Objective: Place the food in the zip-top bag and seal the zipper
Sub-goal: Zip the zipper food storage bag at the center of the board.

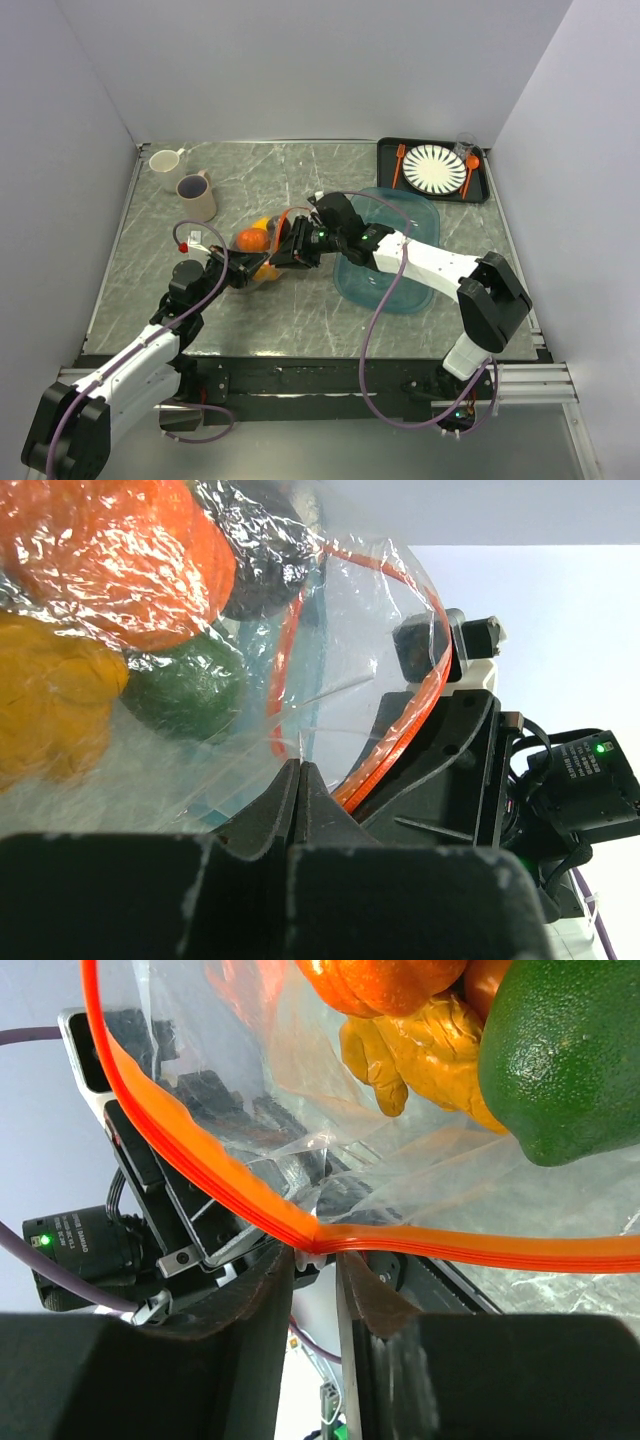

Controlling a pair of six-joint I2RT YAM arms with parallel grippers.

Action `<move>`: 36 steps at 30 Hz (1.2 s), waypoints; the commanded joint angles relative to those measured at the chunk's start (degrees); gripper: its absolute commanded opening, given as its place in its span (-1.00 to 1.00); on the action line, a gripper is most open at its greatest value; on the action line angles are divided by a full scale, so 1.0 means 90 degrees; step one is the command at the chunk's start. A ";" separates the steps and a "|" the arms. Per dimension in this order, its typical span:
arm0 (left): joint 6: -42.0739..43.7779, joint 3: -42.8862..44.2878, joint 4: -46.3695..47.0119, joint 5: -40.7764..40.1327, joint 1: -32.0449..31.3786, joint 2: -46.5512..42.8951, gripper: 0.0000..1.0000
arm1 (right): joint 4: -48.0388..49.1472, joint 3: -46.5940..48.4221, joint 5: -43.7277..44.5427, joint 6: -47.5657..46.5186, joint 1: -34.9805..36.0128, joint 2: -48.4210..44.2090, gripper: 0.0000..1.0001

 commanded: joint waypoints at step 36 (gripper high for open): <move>-0.0485 -0.0536 0.0338 0.0093 0.0003 -0.0673 -0.60 | 0.0883 -0.0070 -0.0159 0.0248 -0.0170 0.0081 -1.00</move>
